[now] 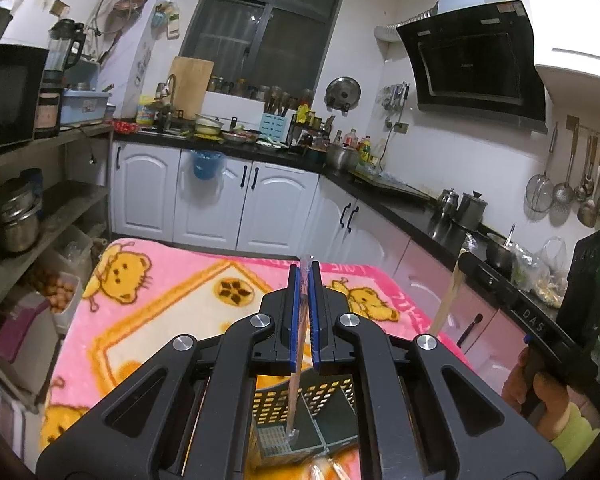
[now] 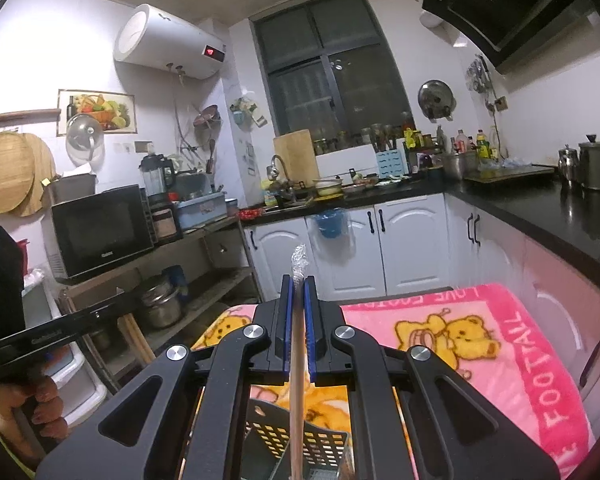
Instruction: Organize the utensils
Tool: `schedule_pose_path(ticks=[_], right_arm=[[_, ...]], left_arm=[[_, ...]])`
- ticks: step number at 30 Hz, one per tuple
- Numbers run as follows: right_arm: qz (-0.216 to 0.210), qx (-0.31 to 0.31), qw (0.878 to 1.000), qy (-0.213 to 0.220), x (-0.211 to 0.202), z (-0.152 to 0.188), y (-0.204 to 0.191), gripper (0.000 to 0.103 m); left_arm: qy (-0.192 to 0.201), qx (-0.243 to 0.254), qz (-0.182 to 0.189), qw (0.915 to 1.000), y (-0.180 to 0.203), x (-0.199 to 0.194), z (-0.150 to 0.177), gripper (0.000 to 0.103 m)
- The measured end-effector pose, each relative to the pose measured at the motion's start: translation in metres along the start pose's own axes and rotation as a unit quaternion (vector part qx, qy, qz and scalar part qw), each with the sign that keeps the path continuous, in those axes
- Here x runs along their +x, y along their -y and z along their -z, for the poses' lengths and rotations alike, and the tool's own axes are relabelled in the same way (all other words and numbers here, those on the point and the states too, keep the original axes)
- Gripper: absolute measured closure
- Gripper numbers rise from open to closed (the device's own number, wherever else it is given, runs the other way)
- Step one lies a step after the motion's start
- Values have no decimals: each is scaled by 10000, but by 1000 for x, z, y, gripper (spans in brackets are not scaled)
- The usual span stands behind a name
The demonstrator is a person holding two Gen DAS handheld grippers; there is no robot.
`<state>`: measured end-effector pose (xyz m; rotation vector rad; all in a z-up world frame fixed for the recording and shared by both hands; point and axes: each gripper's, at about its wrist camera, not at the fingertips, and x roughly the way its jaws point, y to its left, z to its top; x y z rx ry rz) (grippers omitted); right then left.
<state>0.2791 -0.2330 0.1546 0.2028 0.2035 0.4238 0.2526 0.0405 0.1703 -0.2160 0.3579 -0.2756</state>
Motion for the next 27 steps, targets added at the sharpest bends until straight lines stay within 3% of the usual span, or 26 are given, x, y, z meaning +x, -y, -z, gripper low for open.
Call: schedule_pose_path(ticks=[11, 27], right_arm=[[168, 38, 9998, -114, 11, 37, 4, 97], [208, 255, 9989, -334, 15, 56, 7, 97]], left_arm=[[-222, 166, -206, 9994, 2, 20, 36, 101], [-366, 159, -295, 9988, 0, 27, 61, 101]])
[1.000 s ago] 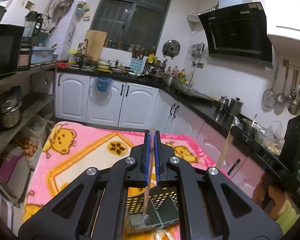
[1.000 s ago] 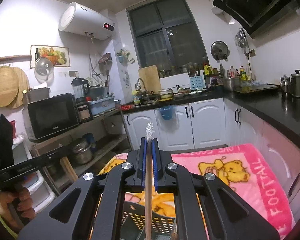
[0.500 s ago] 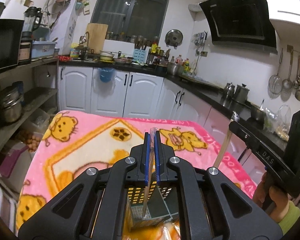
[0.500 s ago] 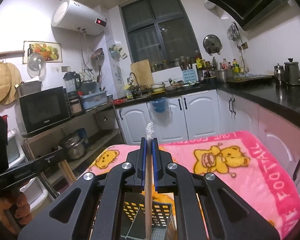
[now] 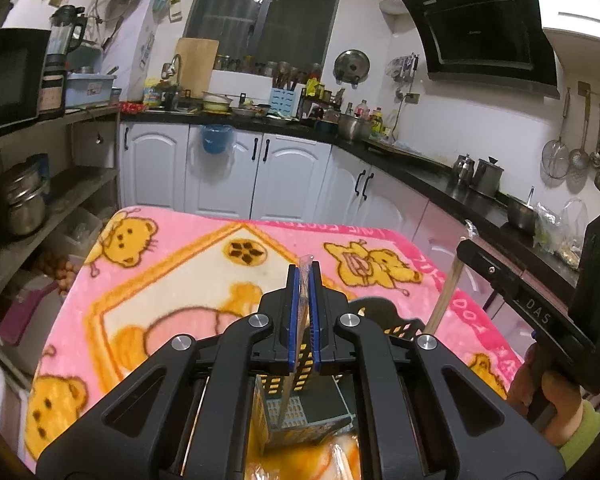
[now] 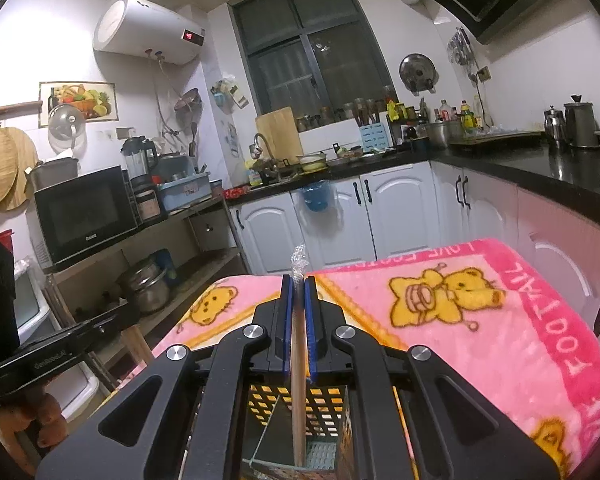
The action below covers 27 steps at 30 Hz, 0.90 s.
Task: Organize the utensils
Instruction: 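Lower the chopsticks into the caddy and open both tools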
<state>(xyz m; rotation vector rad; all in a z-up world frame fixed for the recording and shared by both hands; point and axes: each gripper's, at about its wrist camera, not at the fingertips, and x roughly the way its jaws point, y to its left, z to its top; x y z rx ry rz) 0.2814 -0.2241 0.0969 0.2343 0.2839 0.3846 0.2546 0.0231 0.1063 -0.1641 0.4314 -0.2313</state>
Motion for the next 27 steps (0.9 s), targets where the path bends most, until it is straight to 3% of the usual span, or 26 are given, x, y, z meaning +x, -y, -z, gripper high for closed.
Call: schedule_pose_path(ticks=[8, 12, 21, 27], right_arm=[[66, 98, 9996, -245, -6, 4, 7, 95], [118, 136, 9993, -324, -12, 8, 10, 85], [240, 208, 9983, -479, -25, 12, 17, 74], [307, 180, 9967, -726, -31, 19, 19, 67]], left_arm=[[-8, -44, -47, 10000, -2, -1, 4, 101], [-20, -107, -106, 9999, -6, -4, 7, 89], [-31, -256, -224, 9994, -14, -12, 12, 70], [-14, -308, -272, 9992, -17, -21, 14, 68]])
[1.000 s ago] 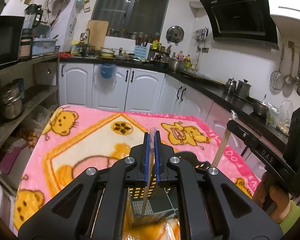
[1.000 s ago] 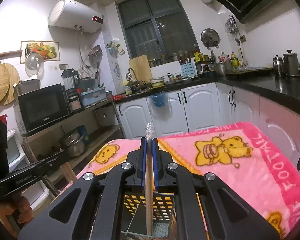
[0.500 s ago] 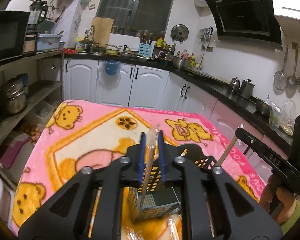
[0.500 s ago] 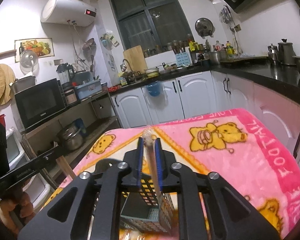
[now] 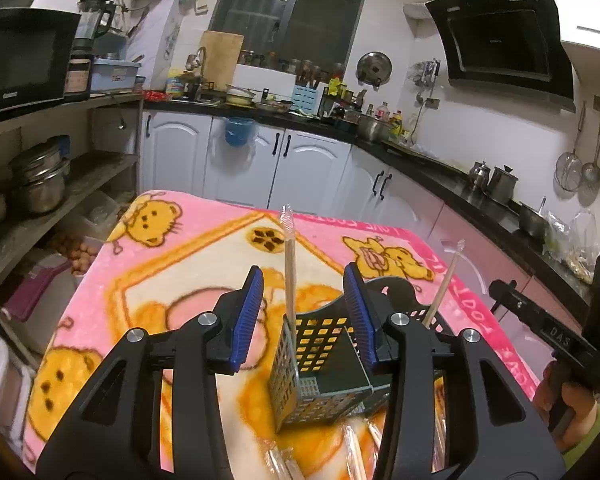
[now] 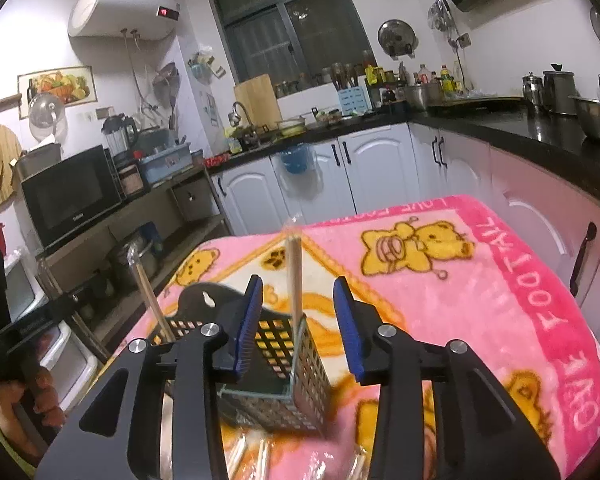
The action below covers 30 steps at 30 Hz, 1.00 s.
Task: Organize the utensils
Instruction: 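Lower the chopsticks into the caddy and open both tools, then withdraw both tools from the caddy back toward the chopsticks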
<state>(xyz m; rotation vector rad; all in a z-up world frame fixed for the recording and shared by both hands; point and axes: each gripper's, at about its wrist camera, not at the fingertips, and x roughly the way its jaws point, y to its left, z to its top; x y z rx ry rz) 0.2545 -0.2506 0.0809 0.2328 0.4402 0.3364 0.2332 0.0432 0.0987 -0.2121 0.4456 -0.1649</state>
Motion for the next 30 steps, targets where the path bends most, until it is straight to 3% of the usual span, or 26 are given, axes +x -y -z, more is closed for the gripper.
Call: schedule_pose_path(ticks=[2, 3, 10, 18, 30], right_arm=[[17, -21, 10000, -45, -2, 2, 0, 66], [23, -42, 10000, -64, -3, 4, -1, 65], [14, -158, 9998, -85, -13, 7, -5, 58], [-2, -281, 9996, -77, -23, 9, -11, 51], [-43, -530, 9984, -176, -36, 20, -22, 50]], left_arm=[[-8, -45, -9, 10000, -2, -2, 1, 62], [-9, -58, -12, 10000, -3, -3, 1, 52], [50, -150, -23, 9999, -7, -14, 4, 47], [144, -139, -56, 9998, -8, -31, 9, 26], [15, -141, -105, 9998, -10, -42, 26, 23]])
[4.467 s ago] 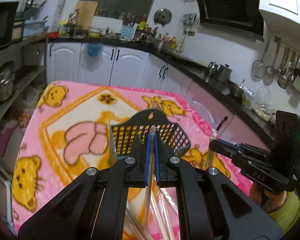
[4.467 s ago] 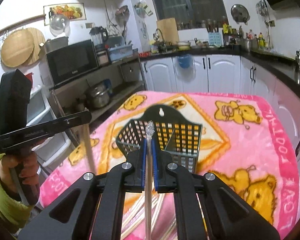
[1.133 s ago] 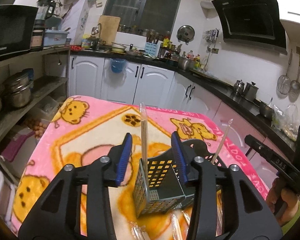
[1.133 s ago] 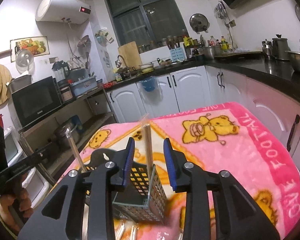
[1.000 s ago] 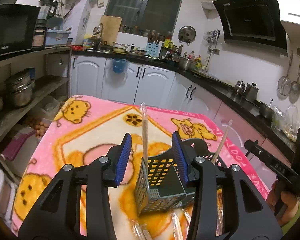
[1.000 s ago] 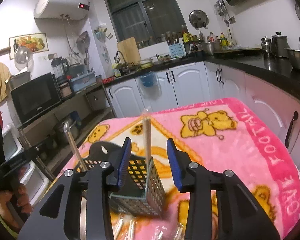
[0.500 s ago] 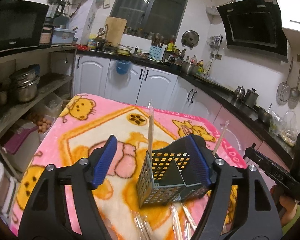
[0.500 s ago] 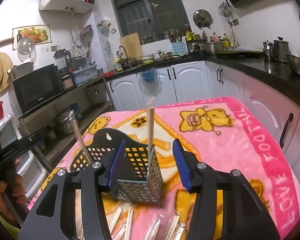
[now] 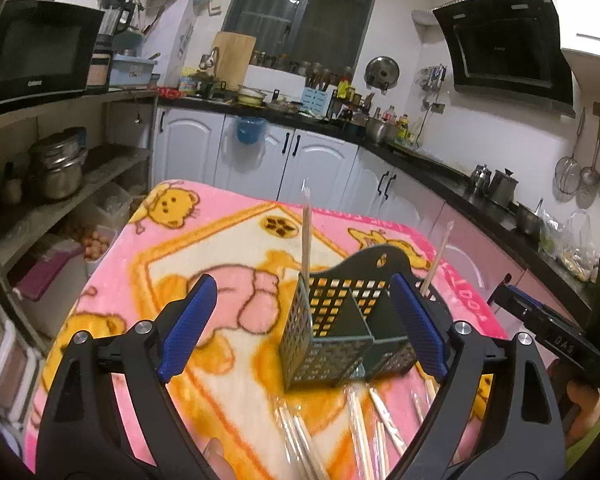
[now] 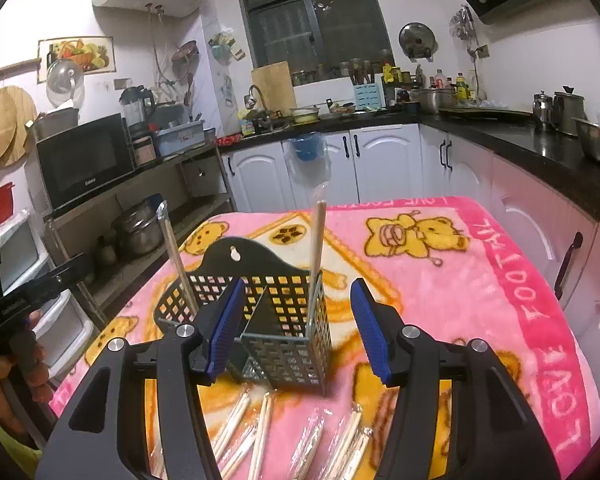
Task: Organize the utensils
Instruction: 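Withdraw both tools from the caddy back toward the chopsticks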
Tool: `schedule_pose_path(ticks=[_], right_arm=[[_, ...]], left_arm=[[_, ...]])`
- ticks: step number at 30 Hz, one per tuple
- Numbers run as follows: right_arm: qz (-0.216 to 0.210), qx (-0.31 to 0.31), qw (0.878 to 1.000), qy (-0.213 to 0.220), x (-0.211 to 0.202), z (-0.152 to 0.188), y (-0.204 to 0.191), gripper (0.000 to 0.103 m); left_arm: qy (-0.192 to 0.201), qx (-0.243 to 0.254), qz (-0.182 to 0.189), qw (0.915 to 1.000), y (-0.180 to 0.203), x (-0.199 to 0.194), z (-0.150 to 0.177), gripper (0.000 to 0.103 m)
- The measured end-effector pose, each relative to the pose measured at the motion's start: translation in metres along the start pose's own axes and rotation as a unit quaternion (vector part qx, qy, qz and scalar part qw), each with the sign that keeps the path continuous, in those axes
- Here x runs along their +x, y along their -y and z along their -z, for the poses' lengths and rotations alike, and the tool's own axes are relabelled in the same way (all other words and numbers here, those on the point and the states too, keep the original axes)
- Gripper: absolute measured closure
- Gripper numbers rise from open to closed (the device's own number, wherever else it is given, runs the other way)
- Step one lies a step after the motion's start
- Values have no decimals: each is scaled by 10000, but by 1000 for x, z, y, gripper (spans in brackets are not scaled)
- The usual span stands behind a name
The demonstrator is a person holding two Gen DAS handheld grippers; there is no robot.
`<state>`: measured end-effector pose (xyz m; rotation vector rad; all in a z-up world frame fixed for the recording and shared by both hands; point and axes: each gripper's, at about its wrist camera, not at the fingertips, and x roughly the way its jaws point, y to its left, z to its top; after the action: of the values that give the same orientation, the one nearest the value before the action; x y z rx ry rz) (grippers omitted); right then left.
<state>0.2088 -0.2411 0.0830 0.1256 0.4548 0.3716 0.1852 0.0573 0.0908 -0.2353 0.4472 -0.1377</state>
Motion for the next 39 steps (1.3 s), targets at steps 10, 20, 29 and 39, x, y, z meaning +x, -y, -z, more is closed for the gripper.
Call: schedule_pose_path(ticks=[10, 20, 29, 39], right_arm=[[-34, -160, 9997, -185, -3, 15, -6, 50], [-30, -238, 9987, -454, -2, 36, -8, 50], [-99, -336, 9971, -675, 2, 50, -14, 50], [-160, -446, 9932, -1065, 15, 73, -21, 50]], left_arm=[[-223, -3, -66, 9997, -2, -1, 20, 11], [-423, -58, -120, 9990, -7, 2, 33, 11], [-656, -43, -126, 9978, -7, 8, 49, 11], [-1033, -9, -163, 9945, -8, 18, 73, 11]])
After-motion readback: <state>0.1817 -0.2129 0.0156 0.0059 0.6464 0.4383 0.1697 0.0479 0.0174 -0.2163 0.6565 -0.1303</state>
